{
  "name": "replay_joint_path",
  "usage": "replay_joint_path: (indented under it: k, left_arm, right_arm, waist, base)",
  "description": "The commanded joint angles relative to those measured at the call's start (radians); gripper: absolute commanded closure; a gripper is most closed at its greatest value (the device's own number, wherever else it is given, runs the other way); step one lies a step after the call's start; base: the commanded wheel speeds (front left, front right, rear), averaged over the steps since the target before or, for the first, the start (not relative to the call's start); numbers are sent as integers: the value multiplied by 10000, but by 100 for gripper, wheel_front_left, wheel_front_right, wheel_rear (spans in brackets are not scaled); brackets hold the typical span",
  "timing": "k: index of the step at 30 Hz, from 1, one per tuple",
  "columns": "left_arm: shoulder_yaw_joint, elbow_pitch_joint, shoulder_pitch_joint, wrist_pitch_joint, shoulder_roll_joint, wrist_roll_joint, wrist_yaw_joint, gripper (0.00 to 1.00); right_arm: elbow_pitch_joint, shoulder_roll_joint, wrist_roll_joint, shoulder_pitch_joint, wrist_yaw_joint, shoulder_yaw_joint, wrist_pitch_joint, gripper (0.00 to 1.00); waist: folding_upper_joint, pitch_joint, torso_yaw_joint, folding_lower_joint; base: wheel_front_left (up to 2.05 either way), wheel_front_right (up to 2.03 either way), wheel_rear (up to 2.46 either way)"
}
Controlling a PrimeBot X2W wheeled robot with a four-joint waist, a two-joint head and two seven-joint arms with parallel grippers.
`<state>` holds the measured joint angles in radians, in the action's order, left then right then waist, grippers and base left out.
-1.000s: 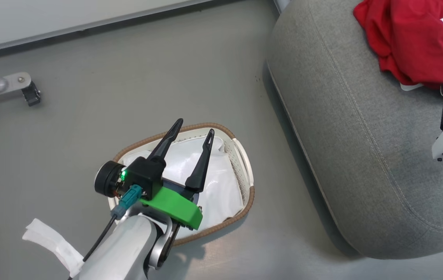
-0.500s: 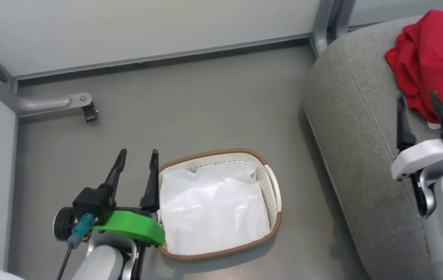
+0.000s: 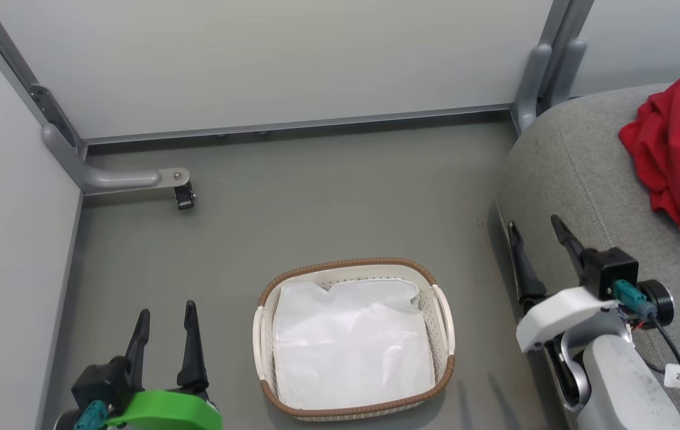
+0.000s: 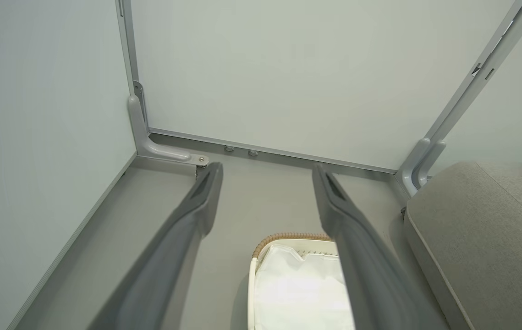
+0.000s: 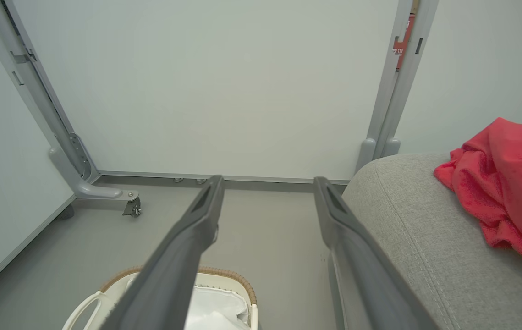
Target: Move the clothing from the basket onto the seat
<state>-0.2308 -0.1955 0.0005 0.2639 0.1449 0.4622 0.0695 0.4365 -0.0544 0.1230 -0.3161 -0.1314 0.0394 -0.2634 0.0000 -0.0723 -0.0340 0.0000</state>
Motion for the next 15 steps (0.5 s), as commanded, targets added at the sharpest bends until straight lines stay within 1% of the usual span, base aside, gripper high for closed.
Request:
replay_joint_path:
  k: [1, 8, 15]
  left_arm:
    - [128, 55, 262, 6, -57, -160, -91, 0]
    - [643, 215, 1017, 6, -353, -604, -332, 0]
    - [1106, 268, 1395, 6, -600, -821, -585, 0]
  right_arm:
    - [-107, -6, -97, 338, 14, 58, -17, 0]
    - [-624, 13, 597, 1362, 15, 764, -18, 0]
    - [-852, 19, 735, 1843, 15, 815, -18, 0]
  waist:
    - [0, 133, -49, 0]
    - [0, 519, 47, 0]
    - [0, 714, 116, 0]
  base:
    - [0, 0, 0]
    - [0, 0, 0]
    - [0, 0, 0]
